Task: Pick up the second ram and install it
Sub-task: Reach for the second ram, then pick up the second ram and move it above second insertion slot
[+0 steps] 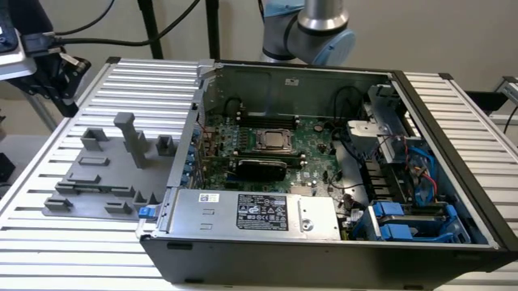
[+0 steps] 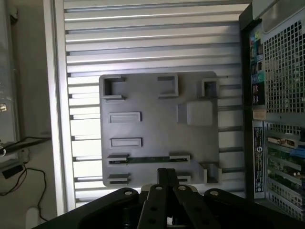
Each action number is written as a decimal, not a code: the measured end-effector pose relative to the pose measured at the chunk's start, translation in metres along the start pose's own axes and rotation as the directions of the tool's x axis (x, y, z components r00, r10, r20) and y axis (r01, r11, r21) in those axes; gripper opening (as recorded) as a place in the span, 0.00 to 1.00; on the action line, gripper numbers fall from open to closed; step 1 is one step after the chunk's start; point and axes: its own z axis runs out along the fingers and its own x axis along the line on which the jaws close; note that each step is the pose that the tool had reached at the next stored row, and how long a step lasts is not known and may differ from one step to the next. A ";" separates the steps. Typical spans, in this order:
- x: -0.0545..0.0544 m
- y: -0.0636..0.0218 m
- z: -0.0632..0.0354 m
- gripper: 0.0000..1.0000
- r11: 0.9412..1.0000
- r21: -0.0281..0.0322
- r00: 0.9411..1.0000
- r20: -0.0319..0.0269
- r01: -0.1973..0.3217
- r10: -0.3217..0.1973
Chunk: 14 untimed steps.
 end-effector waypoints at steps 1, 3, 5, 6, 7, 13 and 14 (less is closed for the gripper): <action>0.004 -0.0003 0.0007 0.11 1.000 0.000 1.000 0.000 0.000 0.000; 0.007 -0.0006 0.0014 0.11 1.000 0.000 1.000 0.000 0.000 0.000; 0.008 -0.0007 0.0014 0.11 1.000 0.000 1.000 0.000 0.000 0.000; 0.008 -0.0007 0.0014 0.11 1.000 0.000 1.000 0.000 0.000 0.000; 0.008 -0.0006 0.0014 0.11 1.000 0.000 1.000 0.000 0.000 0.000; 0.008 -0.0006 0.0014 0.11 1.000 0.000 1.000 0.000 0.000 0.000; 0.008 -0.0006 0.0014 0.11 1.000 0.000 1.000 0.000 0.000 0.000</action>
